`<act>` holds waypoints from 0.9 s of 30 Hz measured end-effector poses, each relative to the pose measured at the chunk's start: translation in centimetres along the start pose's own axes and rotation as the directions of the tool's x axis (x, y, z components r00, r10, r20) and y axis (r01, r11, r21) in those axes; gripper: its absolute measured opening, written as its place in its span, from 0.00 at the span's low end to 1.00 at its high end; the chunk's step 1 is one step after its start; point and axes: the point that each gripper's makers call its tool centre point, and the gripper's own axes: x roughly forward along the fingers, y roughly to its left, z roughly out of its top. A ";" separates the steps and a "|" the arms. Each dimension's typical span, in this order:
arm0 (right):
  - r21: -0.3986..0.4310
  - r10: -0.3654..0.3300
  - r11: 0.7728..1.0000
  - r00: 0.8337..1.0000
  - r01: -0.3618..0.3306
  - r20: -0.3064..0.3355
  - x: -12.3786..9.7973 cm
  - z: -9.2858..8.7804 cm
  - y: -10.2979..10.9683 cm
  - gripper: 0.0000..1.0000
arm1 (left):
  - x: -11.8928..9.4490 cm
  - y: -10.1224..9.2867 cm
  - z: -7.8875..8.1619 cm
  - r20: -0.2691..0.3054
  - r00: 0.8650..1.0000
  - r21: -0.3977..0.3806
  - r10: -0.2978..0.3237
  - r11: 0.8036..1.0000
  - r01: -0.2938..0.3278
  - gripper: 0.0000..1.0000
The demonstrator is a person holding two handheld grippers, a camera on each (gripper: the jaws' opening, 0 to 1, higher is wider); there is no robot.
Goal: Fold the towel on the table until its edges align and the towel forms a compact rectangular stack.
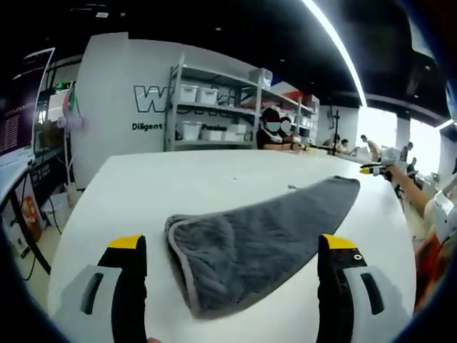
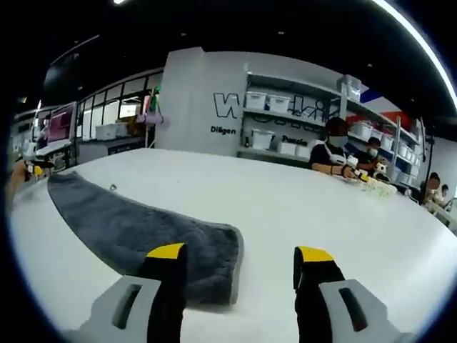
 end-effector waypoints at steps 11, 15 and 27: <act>0.111 0.026 0.994 0.998 -0.020 -0.051 2.0 -1.8 1.7 0.38 | 0.3 -0.8 -0.3 0.005 0.999 0.011 -0.047 0.999 0.047 0.96; 0.133 0.048 0.990 0.996 -0.037 -0.077 2.5 -2.6 2.7 0.37 | 0.2 -0.5 -0.7 0.006 0.999 0.008 -0.043 0.999 0.043 0.96; 0.029 0.077 0.997 0.979 -0.073 -0.189 3.4 -5.4 4.0 0.28 | 0.5 -1.8 -1.1 0.005 0.996 0.001 -0.094 0.996 0.094 0.95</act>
